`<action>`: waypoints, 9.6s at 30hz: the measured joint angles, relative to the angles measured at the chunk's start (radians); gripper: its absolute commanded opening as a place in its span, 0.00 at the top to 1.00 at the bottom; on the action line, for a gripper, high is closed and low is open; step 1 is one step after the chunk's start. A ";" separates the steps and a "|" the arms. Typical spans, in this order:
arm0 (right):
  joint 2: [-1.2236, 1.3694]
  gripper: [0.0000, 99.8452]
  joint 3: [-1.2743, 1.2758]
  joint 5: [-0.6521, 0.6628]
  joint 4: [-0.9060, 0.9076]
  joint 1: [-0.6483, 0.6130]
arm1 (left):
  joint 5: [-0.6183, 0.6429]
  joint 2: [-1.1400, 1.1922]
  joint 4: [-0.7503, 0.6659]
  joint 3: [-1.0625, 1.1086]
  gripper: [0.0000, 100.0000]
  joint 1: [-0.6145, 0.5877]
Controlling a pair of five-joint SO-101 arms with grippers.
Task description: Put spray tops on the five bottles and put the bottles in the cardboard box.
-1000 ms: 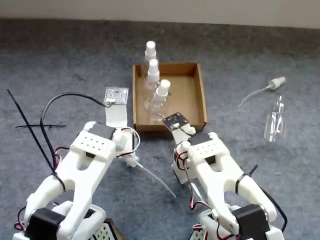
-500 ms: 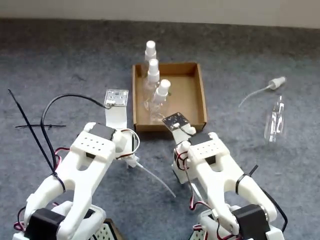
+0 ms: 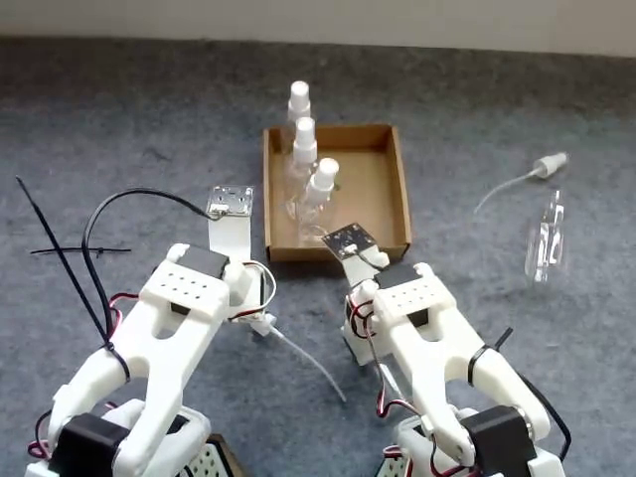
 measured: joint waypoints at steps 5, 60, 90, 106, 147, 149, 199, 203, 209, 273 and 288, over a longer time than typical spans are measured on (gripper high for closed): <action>0.000 0.87 0.000 0.000 0.000 0.000 | 0.000 0.000 0.002 0.000 0.67 0.000; 0.002 1.00 -0.035 0.000 0.000 0.000 | -0.879 0.000 0.026 -0.092 0.75 -0.376; -0.763 1.00 0.273 -0.021 -0.150 -0.002 | -0.822 0.394 -0.068 -0.374 0.84 -0.358; -1.232 1.00 0.486 0.031 -0.101 -0.003 | -0.822 0.502 -0.058 -0.368 0.91 -0.330; -1.508 1.00 0.450 -0.170 -0.399 -0.152 | -0.404 -0.124 0.476 -1.544 1.00 0.209; -1.508 1.00 0.450 -0.170 -0.431 -0.176 | -0.400 -0.126 0.408 -1.551 1.00 0.270; -1.508 1.00 0.450 -0.180 -0.448 -0.195 | -0.394 -0.118 -0.123 -1.169 1.00 0.463; -1.508 1.00 0.450 -0.180 -0.448 -0.195 | -0.394 -0.118 -0.123 -1.211 1.00 0.466; -1.508 1.00 0.450 -0.180 -0.448 -0.195 | -0.394 -0.118 -0.123 -1.217 1.00 0.474; -1.507 1.00 0.414 -0.247 -0.448 -0.087 | -0.393 -0.427 -0.035 -0.766 0.86 0.430; -1.505 1.00 0.416 -0.245 -0.448 -0.086 | -0.440 -0.282 -0.041 -0.755 0.86 0.351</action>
